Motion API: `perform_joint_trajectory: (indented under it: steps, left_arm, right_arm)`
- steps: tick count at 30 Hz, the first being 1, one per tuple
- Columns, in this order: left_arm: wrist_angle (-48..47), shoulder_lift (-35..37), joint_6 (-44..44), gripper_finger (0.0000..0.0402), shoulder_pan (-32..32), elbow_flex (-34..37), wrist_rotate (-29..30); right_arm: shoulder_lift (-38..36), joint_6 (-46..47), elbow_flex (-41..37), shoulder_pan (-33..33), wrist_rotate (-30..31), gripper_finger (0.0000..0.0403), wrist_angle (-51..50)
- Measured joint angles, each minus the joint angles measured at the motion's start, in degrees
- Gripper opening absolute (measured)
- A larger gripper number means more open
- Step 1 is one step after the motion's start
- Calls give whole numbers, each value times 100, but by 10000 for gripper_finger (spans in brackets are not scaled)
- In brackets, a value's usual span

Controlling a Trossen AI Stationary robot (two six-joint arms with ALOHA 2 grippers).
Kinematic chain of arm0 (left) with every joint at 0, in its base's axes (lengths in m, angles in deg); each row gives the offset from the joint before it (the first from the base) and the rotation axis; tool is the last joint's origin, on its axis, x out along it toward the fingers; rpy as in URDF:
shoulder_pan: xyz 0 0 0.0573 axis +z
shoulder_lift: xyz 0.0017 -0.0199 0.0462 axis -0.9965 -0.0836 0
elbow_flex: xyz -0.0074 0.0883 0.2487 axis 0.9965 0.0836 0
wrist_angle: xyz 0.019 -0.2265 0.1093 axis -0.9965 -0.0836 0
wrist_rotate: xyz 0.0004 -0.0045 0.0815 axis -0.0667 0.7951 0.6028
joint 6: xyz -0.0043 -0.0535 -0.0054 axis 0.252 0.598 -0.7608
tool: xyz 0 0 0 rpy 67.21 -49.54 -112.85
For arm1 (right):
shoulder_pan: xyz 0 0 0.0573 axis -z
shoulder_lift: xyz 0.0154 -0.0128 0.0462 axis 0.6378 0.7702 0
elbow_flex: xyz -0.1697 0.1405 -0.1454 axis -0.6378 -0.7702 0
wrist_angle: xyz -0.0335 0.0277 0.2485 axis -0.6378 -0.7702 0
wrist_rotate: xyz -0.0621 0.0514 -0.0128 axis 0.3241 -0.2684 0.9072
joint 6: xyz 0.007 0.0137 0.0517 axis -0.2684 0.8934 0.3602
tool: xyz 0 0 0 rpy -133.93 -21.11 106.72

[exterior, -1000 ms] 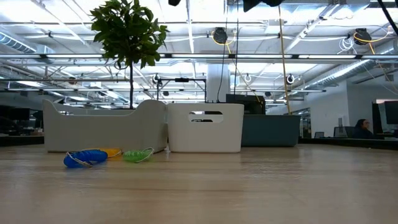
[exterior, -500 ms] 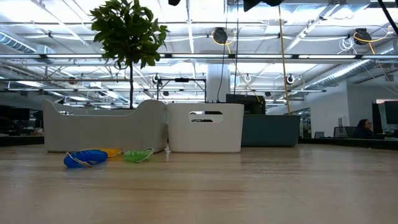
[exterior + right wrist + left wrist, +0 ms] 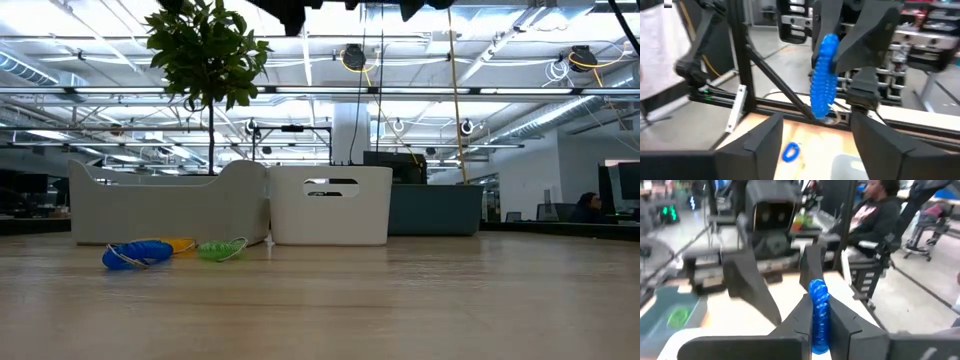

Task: Sort spring keychains
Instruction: Put the blue spring keychain into the gray bin

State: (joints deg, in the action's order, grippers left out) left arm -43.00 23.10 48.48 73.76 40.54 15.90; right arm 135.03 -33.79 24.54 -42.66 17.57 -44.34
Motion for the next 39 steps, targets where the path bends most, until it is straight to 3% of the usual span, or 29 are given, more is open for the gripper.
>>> perform_joint_trajectory:
  steps: [7,17,23,30,39]
  left_arm:
    - [-994,388,437,28,0,0,227]
    - [-2900,419,937,28,2,-564,624]
    - [-3910,310,1132,27,4,-1075,769]
    - [-4820,-153,1384,27,17,-1440,813]
    - [-5146,-1226,1319,27,71,-1497,979]
  right_arm:
    - [-111,-77,-9,159,12,265,-244]
    - [-681,-125,-3,373,39,273,-363]
    - [-946,-177,-7,436,835,274,-437]
    - [-1182,-252,0,569,908,274,-487]
    - [-1227,-271,-2,586,903,274,-663]
